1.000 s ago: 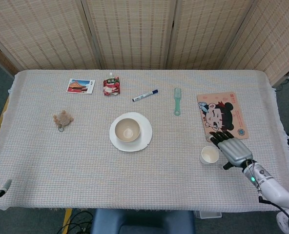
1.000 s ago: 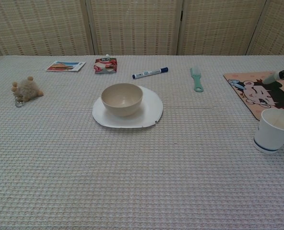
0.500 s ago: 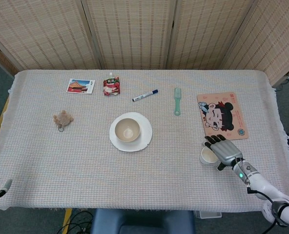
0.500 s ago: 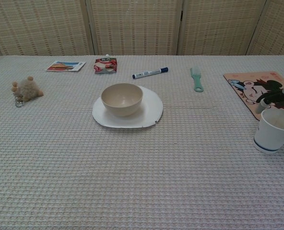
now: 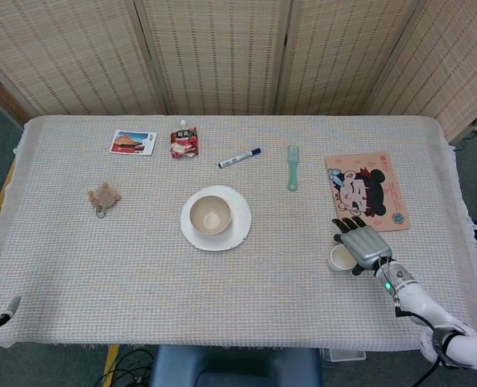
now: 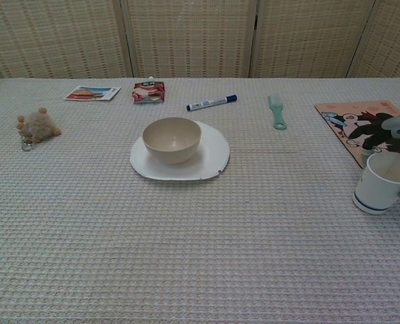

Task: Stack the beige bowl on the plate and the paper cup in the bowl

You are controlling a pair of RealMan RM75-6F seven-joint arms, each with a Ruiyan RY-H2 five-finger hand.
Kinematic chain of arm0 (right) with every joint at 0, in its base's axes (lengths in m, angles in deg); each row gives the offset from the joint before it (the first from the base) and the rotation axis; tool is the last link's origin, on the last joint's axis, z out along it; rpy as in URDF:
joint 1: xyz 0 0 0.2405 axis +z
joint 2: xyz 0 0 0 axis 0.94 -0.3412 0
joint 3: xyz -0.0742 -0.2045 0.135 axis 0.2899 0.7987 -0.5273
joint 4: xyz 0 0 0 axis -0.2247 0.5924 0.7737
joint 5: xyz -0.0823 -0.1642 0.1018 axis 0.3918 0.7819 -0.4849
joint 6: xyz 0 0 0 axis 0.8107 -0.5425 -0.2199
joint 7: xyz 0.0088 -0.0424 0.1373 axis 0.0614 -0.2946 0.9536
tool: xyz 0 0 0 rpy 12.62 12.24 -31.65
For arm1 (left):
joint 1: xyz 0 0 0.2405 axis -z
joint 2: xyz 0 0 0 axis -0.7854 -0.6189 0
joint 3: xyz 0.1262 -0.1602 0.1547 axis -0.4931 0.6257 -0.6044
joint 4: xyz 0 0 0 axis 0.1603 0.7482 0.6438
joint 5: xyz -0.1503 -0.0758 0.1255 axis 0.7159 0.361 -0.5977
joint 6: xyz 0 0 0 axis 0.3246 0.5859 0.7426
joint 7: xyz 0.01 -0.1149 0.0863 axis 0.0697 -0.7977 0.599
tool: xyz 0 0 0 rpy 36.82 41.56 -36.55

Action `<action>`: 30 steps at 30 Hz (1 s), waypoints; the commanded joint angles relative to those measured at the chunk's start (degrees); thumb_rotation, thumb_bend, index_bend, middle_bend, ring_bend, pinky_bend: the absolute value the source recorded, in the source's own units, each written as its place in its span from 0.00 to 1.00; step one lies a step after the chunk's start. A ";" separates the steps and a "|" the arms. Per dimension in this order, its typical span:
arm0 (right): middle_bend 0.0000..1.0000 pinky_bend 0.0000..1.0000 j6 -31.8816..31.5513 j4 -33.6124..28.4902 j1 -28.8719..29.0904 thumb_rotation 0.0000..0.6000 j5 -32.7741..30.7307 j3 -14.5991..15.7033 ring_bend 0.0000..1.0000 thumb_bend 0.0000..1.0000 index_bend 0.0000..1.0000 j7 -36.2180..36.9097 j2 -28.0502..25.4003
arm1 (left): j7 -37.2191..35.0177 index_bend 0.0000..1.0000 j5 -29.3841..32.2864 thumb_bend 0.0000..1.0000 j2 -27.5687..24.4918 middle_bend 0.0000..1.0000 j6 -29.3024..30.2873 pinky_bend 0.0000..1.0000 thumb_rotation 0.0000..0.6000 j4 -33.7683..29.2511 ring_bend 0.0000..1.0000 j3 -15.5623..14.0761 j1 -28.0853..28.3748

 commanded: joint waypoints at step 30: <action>0.00 0.00 5.18 7.84 30.27 1.00 -27.21 -11.35 0.00 0.24 0.42 -0.93 12.75 | -3.84 0.18 2.66 0.27 -1.61 0.06 -4.17 0.14 1.00 0.05 0.00 0.50 -0.63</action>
